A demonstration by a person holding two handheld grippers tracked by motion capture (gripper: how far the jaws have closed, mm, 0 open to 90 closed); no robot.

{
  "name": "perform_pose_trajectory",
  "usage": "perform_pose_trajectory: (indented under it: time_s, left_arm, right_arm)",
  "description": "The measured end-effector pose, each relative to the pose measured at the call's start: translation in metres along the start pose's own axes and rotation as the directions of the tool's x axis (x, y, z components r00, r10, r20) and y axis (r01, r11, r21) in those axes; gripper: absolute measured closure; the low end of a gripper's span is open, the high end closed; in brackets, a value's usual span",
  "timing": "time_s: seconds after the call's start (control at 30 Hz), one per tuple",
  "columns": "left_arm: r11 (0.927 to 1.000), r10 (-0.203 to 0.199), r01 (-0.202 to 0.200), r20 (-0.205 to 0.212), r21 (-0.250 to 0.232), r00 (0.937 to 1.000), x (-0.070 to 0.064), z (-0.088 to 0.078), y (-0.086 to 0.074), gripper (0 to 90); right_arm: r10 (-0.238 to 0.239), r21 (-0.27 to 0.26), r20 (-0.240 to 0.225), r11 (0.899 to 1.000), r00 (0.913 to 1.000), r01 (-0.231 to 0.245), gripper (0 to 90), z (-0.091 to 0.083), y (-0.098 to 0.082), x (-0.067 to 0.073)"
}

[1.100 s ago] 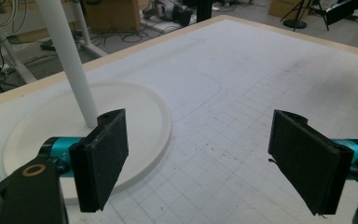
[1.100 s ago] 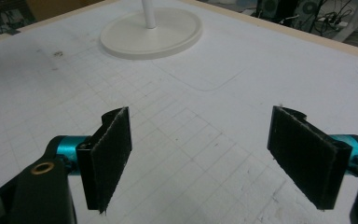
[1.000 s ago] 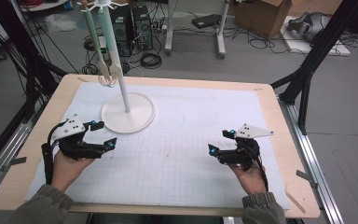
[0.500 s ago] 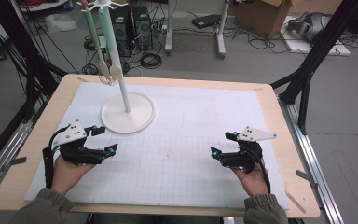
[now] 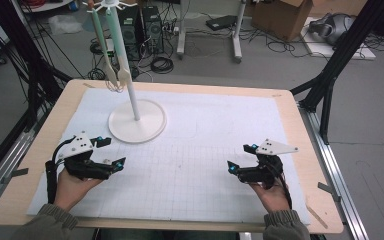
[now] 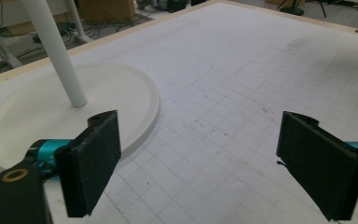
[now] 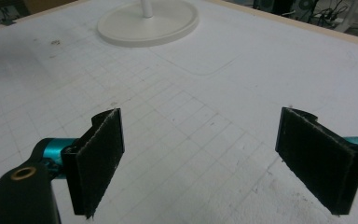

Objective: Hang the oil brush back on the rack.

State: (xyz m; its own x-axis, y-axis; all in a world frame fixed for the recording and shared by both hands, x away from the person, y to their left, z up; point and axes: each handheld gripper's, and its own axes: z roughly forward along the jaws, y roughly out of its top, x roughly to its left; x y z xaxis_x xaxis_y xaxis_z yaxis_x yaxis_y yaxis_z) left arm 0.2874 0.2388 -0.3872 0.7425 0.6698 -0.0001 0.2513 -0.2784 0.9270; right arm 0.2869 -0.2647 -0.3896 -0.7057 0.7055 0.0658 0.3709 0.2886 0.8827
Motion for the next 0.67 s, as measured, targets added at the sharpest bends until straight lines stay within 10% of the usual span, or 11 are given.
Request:
perform_pose_trajectory:
  time_s: [0.67]
  left_arm:
    - [0.9998, -0.009, 0.010, -0.014, 0.015, 0.9999, 0.001, 0.002, -0.009, 7.9]
  right_arm:
    - [-0.006, -0.001, 0.007, 1.000, 1.0000, 0.006, 10.7, -0.004, -0.014, -0.001]
